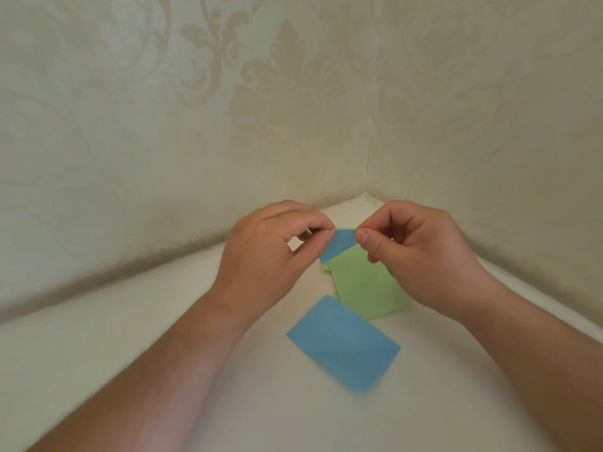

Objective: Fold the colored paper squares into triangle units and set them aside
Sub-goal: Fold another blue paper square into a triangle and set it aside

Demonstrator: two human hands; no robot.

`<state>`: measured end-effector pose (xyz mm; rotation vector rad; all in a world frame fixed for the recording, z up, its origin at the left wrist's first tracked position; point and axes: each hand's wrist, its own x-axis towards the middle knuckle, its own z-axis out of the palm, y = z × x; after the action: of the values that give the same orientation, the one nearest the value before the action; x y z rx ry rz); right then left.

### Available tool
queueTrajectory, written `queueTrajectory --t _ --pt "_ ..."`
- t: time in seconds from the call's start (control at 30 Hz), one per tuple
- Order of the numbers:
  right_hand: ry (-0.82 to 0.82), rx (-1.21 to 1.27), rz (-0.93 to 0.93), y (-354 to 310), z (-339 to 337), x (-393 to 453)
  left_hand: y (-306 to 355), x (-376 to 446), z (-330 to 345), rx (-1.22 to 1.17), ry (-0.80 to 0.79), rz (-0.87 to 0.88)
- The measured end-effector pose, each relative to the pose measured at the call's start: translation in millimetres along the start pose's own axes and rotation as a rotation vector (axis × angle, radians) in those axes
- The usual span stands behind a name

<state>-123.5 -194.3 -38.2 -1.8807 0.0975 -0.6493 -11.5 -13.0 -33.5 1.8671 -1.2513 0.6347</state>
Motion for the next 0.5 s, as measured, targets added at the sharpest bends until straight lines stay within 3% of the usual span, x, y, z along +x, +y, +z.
queueTrajectory --t 0.5 --pt "0.073 0.007 0.045 -0.5 1.3 1.6 -14.1 5.7 -3.3 0.218 -0.029 0.105"
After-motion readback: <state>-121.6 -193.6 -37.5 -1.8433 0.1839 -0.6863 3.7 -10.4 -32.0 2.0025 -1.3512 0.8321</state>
